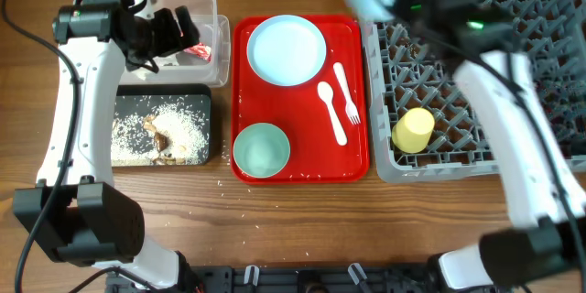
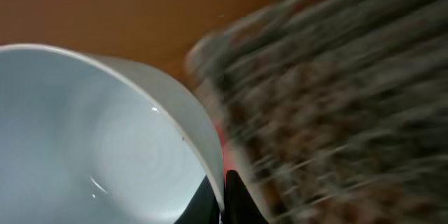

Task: Sort waste into correct bins and load items into the dishwasher rack
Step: 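Lift the blue bowl off the plate and place it in the rack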

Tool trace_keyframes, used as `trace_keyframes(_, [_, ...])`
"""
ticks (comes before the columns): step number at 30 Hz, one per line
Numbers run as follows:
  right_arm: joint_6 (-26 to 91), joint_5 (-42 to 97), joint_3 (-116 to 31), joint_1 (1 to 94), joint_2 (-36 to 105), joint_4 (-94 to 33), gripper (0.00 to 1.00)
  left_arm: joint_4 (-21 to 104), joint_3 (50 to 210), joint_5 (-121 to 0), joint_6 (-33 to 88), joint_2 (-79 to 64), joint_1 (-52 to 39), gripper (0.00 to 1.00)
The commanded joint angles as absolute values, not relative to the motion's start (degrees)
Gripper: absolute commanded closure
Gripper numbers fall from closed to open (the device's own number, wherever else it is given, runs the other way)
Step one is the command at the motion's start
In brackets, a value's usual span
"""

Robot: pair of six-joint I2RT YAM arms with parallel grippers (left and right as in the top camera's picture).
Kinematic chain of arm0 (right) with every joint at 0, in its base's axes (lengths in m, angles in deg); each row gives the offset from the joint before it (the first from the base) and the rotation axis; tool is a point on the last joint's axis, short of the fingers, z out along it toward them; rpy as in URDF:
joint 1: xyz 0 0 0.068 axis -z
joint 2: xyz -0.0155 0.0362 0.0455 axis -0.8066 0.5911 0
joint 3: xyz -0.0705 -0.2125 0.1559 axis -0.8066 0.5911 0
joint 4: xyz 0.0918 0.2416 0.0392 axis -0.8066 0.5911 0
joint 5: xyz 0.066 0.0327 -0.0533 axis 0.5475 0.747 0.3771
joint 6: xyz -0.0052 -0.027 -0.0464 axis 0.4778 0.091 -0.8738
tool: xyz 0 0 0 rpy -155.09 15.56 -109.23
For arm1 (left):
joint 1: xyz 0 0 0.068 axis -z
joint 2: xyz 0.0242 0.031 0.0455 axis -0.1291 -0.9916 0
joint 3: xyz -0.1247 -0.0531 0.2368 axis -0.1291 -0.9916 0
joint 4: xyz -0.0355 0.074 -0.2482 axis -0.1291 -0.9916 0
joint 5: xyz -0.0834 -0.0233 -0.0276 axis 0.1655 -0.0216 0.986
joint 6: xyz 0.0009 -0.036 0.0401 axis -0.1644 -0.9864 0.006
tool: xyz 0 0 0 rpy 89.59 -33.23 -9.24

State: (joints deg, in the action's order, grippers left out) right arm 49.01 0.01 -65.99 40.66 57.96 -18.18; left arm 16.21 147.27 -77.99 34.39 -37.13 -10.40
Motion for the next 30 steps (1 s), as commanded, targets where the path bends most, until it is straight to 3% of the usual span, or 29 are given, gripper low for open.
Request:
trace_keyframes(1, [42.1,-28.2,-65.8,42.1,61.3,-18.8,0.96,16.3,148.4,-88.0,34.5,-36.0,-10.3,0.00])
trace_keyframes(9, [22.0,-36.4,-65.8,42.0,76.8,-31.4,0.96,16.3,148.4,-88.0,34.5,-36.0,-10.3,0.00])
trace_keyframes(18, [11.5,-36.7,-65.8,39.8,83.8,-33.9,0.95,16.3,148.4,-88.0,34.5,-36.0,-10.3,0.00])
trace_keyframes(24, [6.3,-50.1,-65.8,39.0,86.2,-37.2,0.96,16.3,148.4,-88.0,34.5,-36.0,-10.3,0.00])
trace_keyframes(30, [-0.3,-50.0,-65.7,36.0,87.4,-38.9,0.96,16.3,148.4,-88.0,34.5,-36.0,-10.3,0.00])
